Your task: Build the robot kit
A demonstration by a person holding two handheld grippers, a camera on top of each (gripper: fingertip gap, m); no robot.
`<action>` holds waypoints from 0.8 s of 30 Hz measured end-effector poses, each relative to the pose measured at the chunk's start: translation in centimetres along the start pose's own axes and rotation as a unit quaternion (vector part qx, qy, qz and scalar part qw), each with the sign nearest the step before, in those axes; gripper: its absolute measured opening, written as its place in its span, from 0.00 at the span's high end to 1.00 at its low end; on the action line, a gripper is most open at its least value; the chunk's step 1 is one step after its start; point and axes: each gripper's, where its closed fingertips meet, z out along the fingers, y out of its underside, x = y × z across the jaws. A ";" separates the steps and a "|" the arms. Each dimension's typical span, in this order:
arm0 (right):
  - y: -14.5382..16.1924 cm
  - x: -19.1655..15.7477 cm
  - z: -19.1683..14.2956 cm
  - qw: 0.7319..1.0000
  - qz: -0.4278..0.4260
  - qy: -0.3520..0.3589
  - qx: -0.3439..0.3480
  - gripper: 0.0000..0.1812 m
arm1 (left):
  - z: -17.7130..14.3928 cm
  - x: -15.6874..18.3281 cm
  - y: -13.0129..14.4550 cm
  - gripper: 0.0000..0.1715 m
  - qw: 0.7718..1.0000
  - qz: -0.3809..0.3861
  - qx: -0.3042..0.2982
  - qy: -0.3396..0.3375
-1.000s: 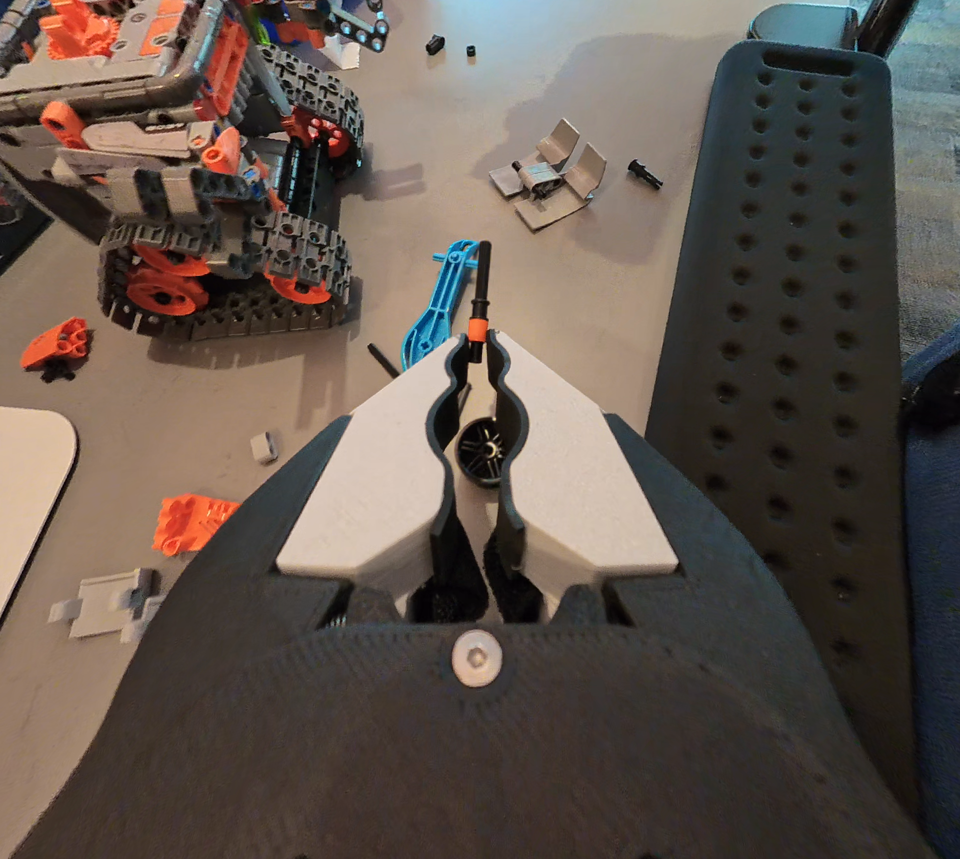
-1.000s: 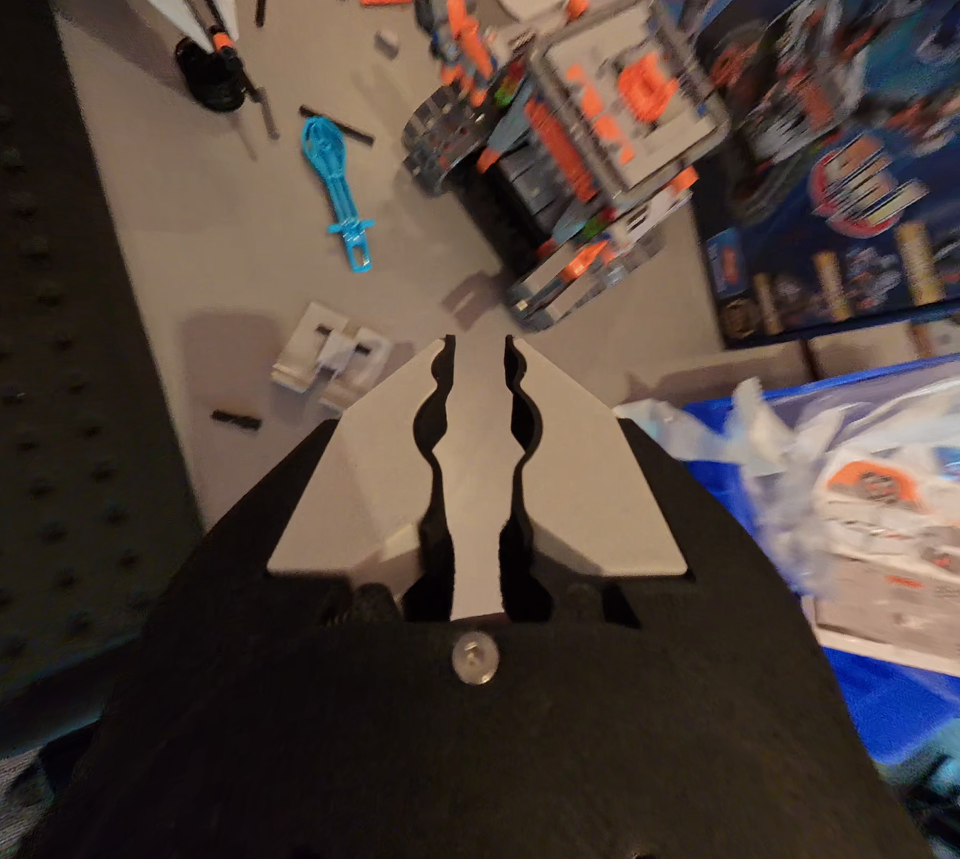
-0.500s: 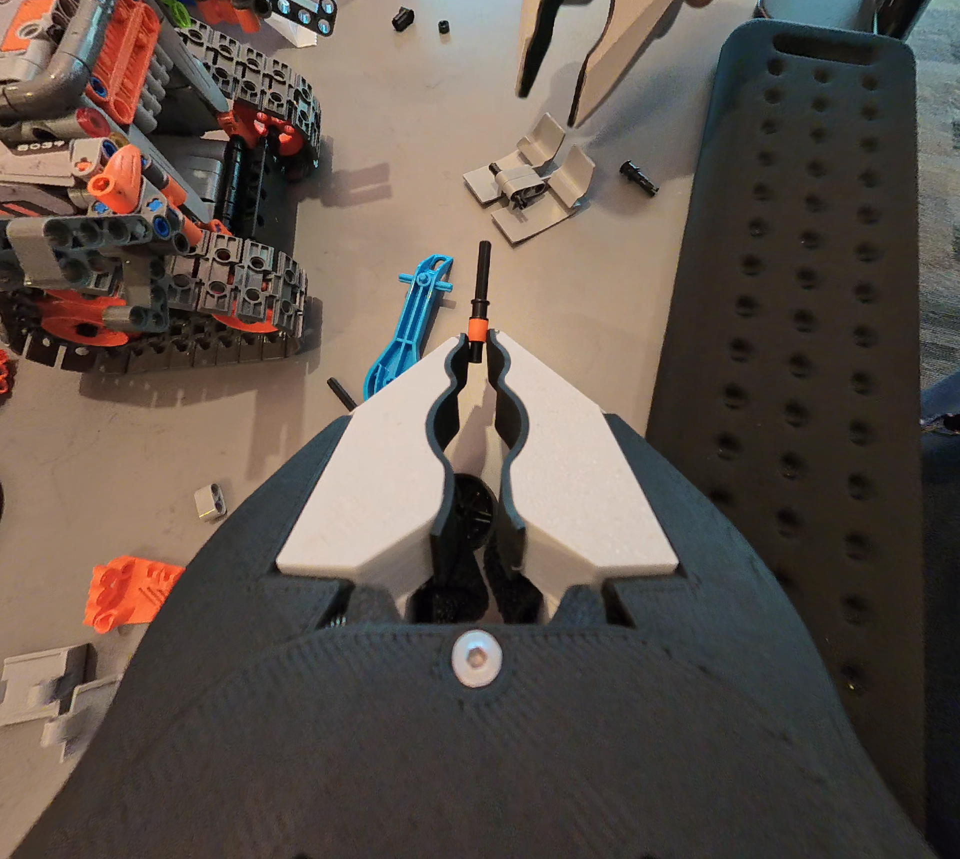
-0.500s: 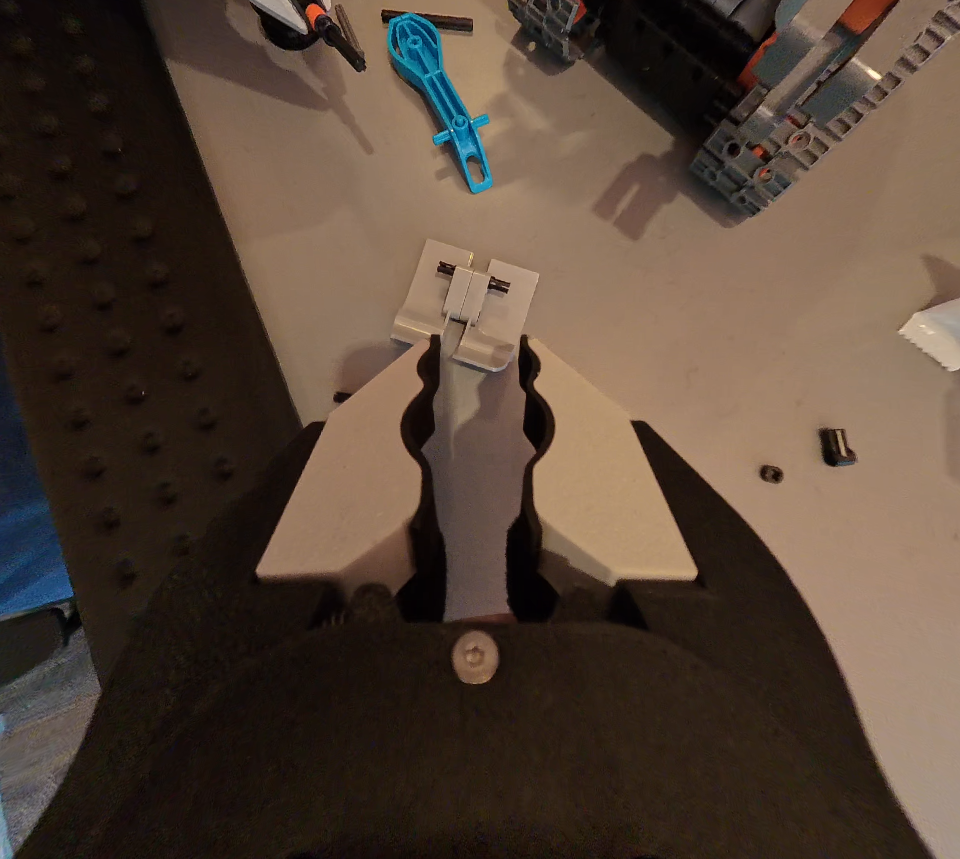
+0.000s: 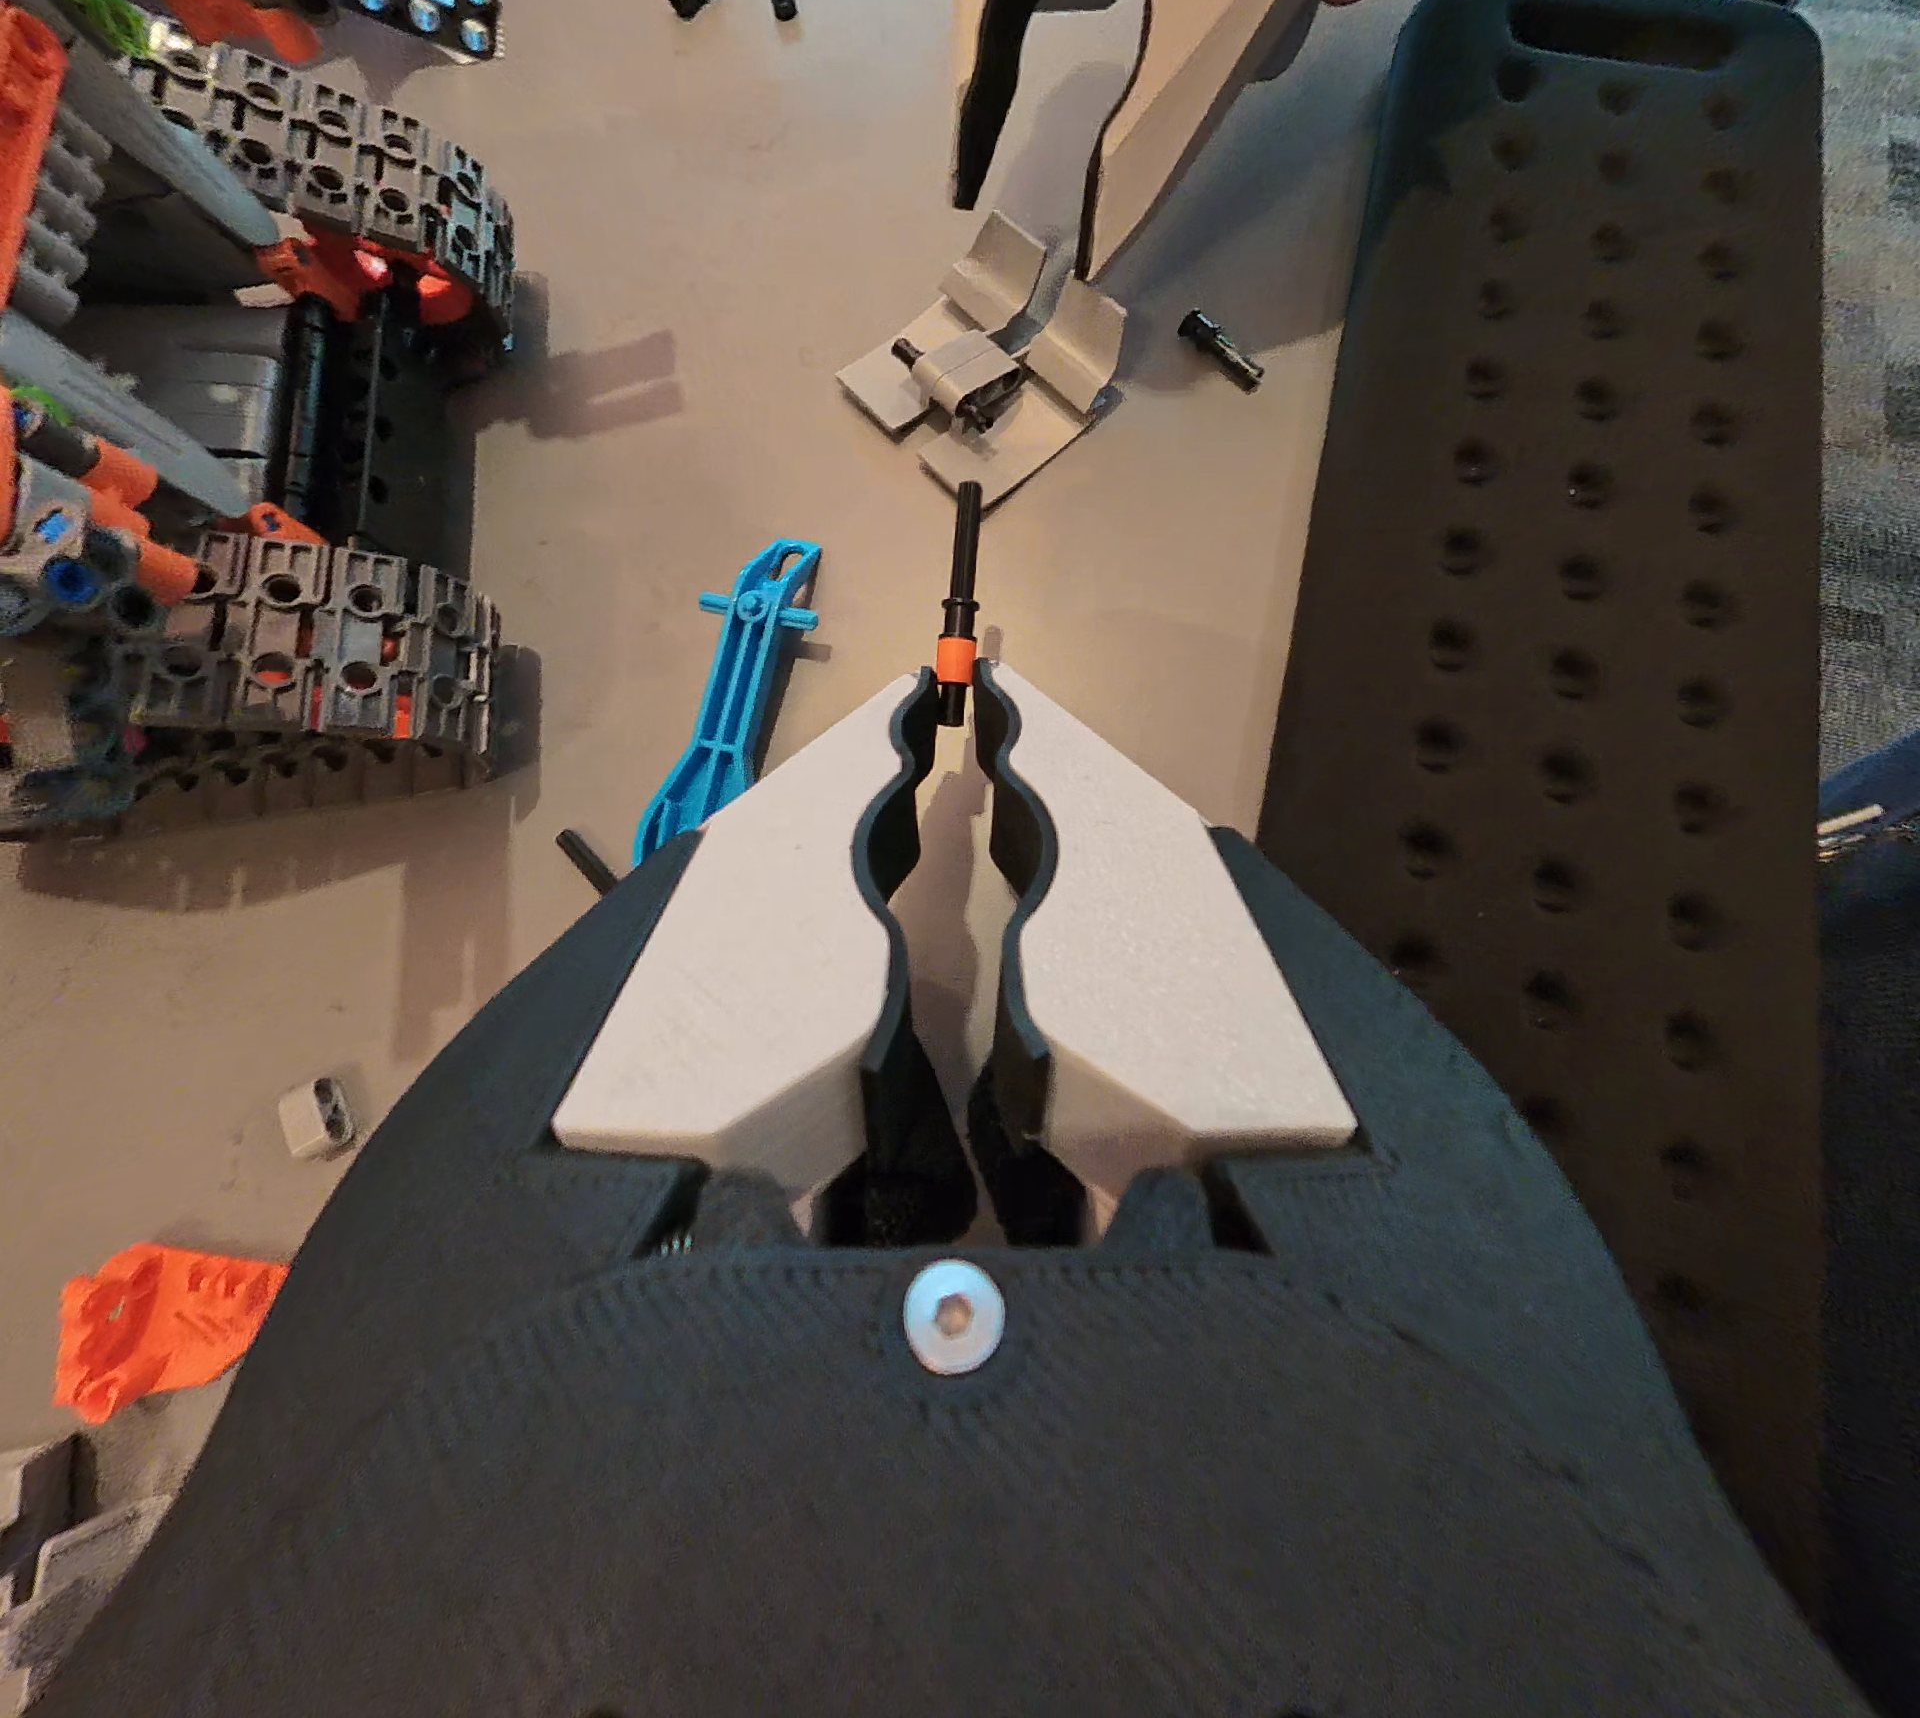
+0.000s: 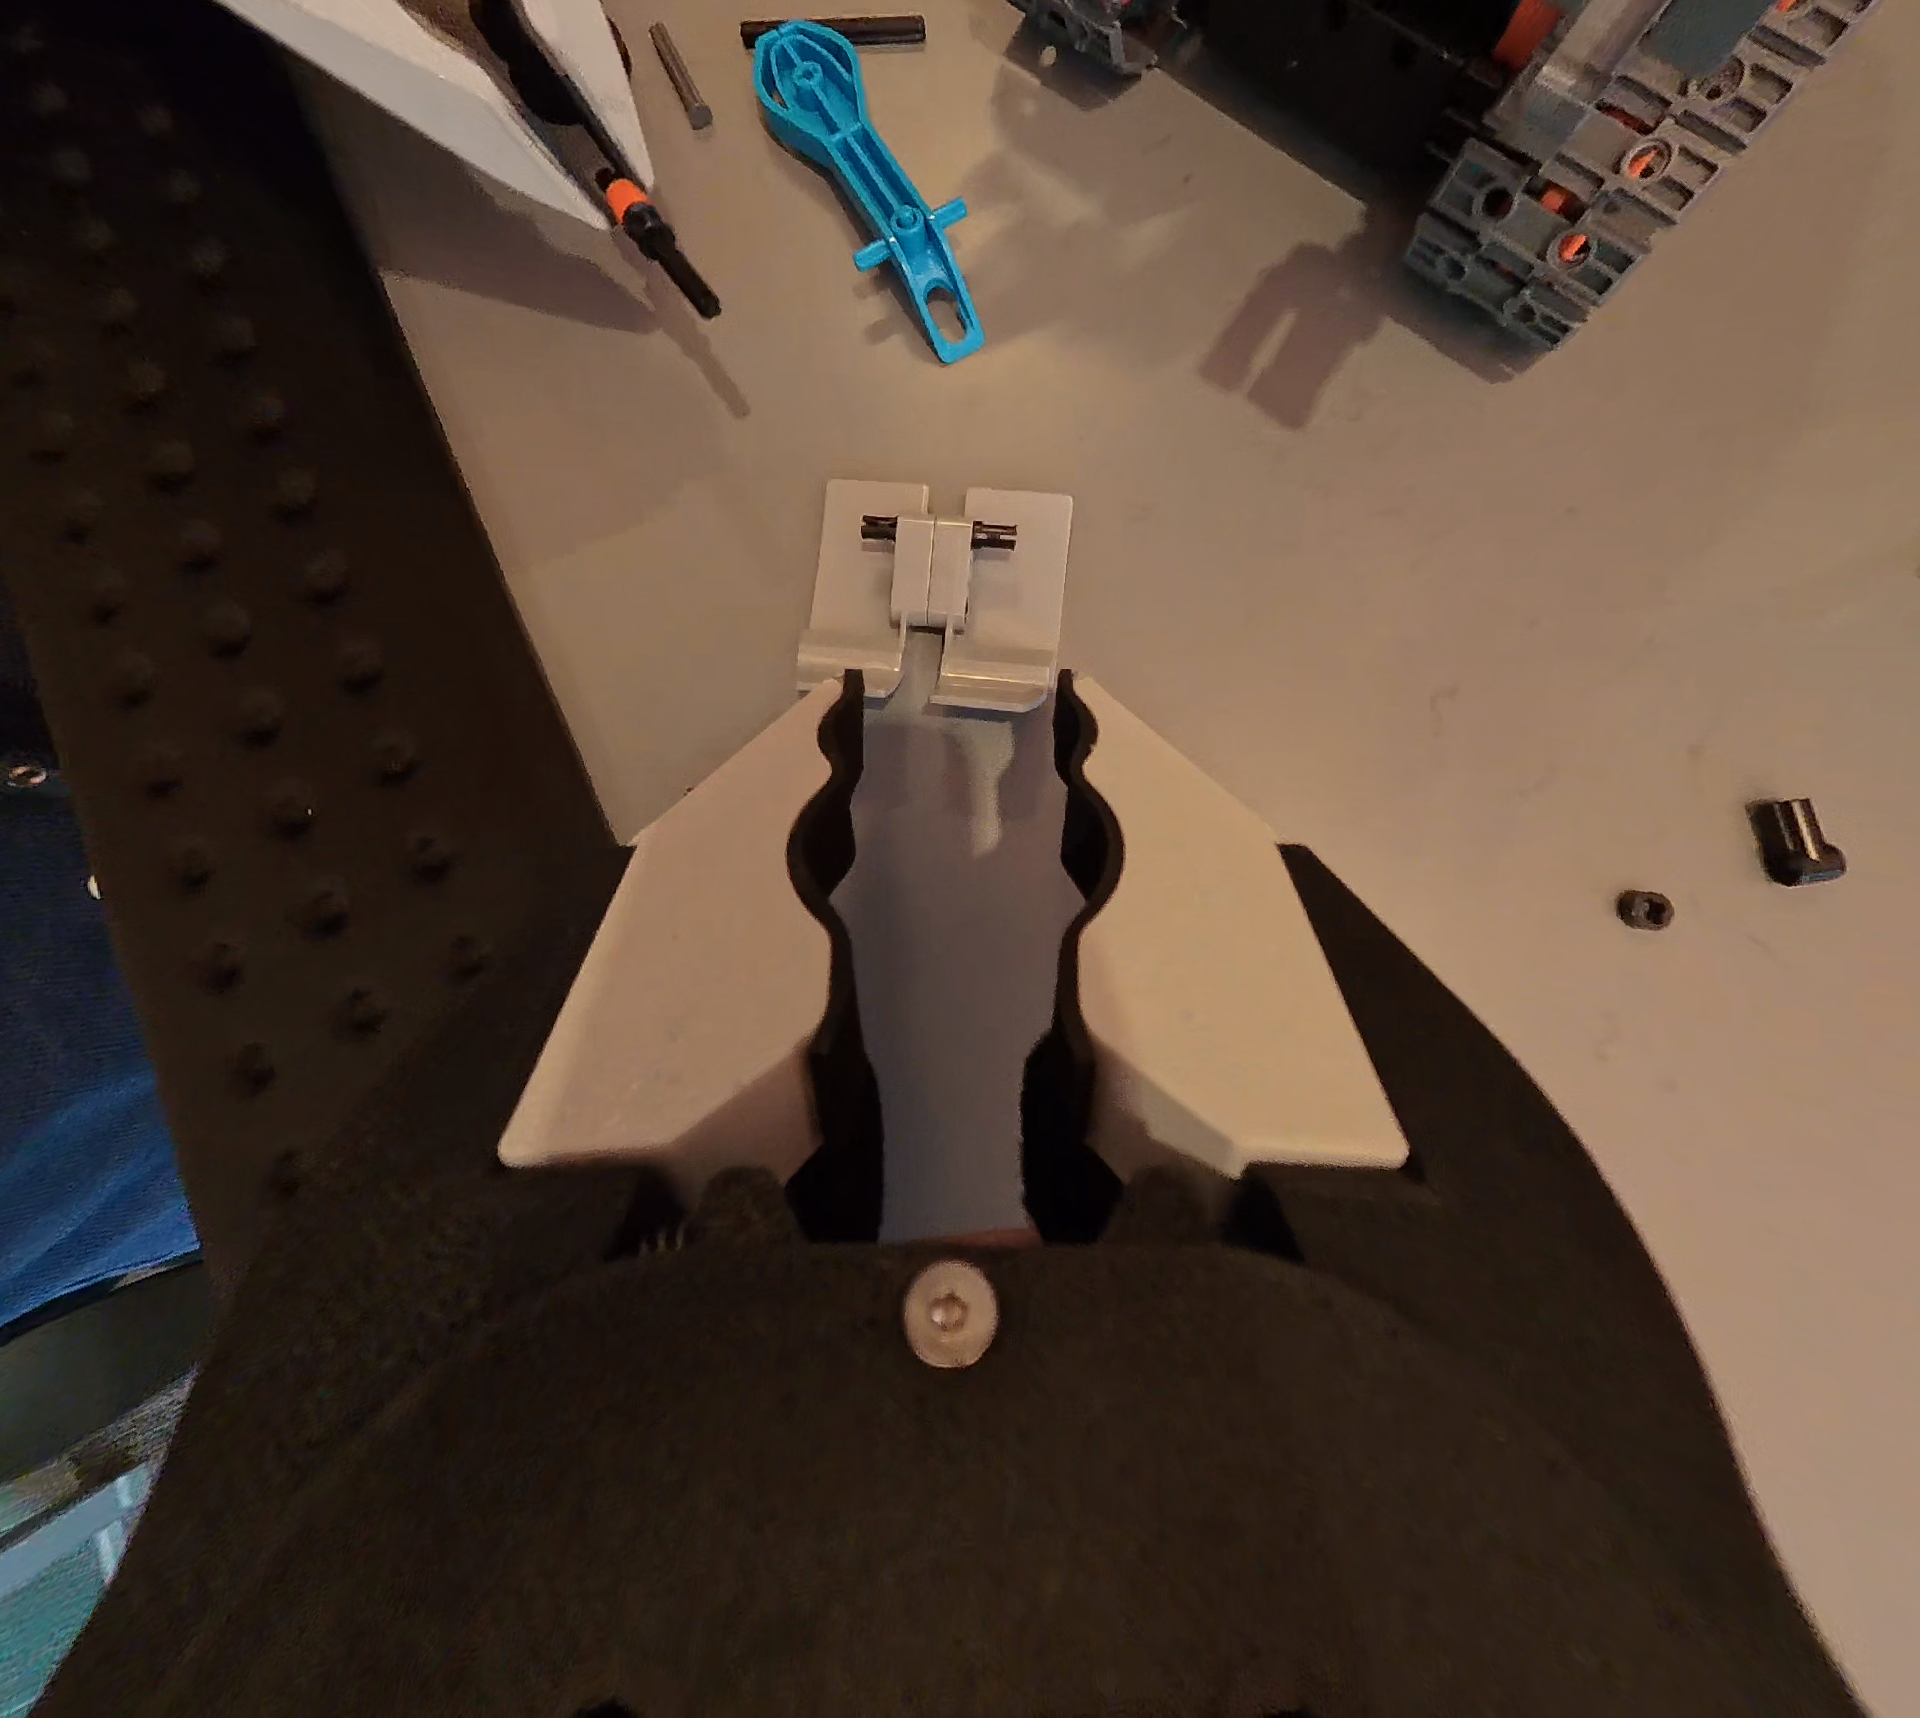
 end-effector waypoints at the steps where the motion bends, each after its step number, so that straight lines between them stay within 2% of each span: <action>1: 0.1 0.0 0.1 1.000 0.006 -0.003 -0.001 0.80 | 0.2 0.2 -0.1 0.98 1.000 0.001 -0.002 0.003; 7: 0.2 -1.5 0.4 0.999 0.012 -0.034 -0.003 0.78 | 1.0 0.8 -0.3 0.98 1.000 0.011 -0.017 0.009; 13: -0.7 -1.3 -0.1 0.999 0.009 -0.027 0.023 0.76 | 1.5 0.9 -0.4 0.98 1.000 0.017 -0.025 0.007; 24: 0.7 -1.3 1.4 1.000 -0.007 -0.023 -0.014 0.75 | 1.7 0.3 -0.4 0.98 1.000 0.016 -0.022 -0.002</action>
